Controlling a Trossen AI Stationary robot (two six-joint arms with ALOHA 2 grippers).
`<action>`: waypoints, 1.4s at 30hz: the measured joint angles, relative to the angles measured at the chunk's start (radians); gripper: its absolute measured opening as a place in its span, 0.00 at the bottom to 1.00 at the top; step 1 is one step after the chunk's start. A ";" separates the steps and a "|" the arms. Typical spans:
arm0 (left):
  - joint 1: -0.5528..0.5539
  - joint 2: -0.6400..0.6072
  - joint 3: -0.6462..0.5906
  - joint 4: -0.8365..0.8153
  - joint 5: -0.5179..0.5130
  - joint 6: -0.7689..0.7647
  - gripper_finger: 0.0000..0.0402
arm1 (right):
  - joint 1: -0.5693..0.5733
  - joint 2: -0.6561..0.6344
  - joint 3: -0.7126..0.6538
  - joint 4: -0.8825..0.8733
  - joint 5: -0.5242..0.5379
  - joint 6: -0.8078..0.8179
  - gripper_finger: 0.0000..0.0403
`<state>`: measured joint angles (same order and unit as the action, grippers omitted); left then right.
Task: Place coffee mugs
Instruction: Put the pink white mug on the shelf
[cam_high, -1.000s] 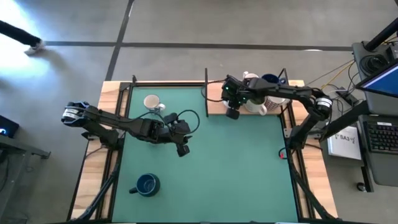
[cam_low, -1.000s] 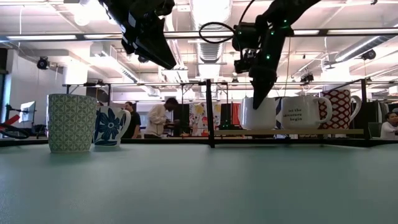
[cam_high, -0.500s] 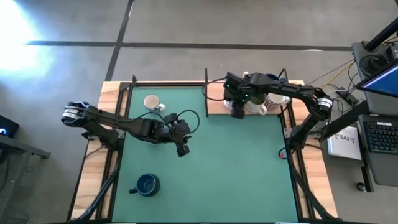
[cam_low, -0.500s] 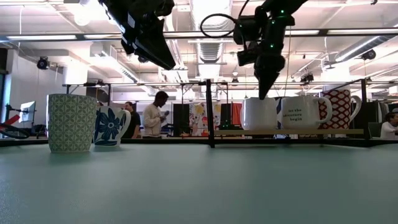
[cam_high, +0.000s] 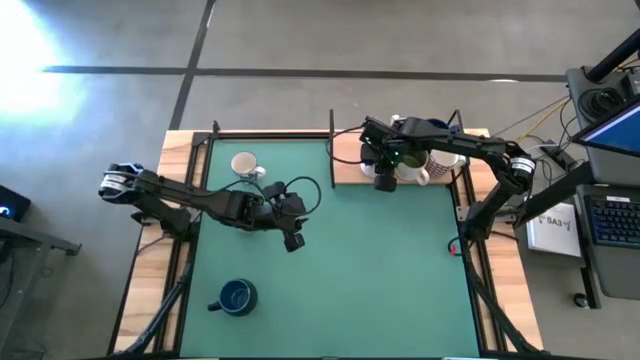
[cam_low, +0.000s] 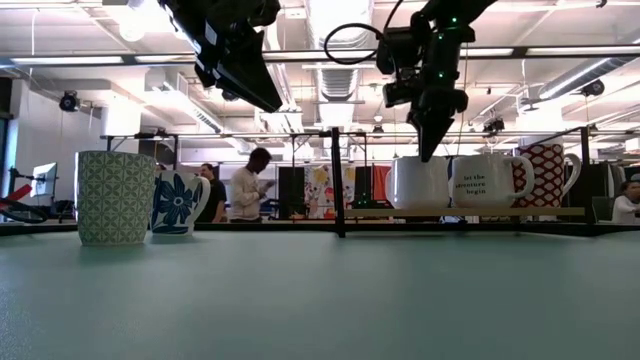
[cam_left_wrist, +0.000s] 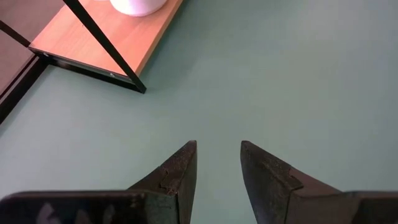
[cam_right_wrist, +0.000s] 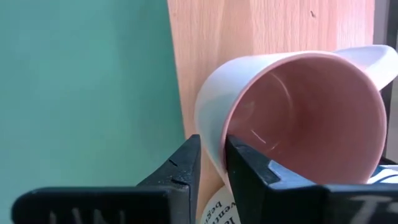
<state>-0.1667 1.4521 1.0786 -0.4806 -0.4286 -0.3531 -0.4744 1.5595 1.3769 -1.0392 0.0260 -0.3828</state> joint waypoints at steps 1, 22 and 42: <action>0.000 0.000 0.000 0.000 0.000 0.000 0.27 | 0.000 0.001 0.000 0.001 0.001 -0.003 0.14; 0.000 0.000 0.000 0.000 -0.001 0.016 0.27 | -0.071 0.007 0.000 0.068 0.000 -0.087 0.09; 0.001 0.000 0.000 0.001 -0.008 0.030 0.27 | -0.170 0.007 -0.001 0.196 0.000 -0.116 0.09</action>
<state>-0.1658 1.4521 1.0782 -0.4801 -0.4366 -0.3229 -0.6445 1.5665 1.3762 -0.8432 0.0258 -0.4988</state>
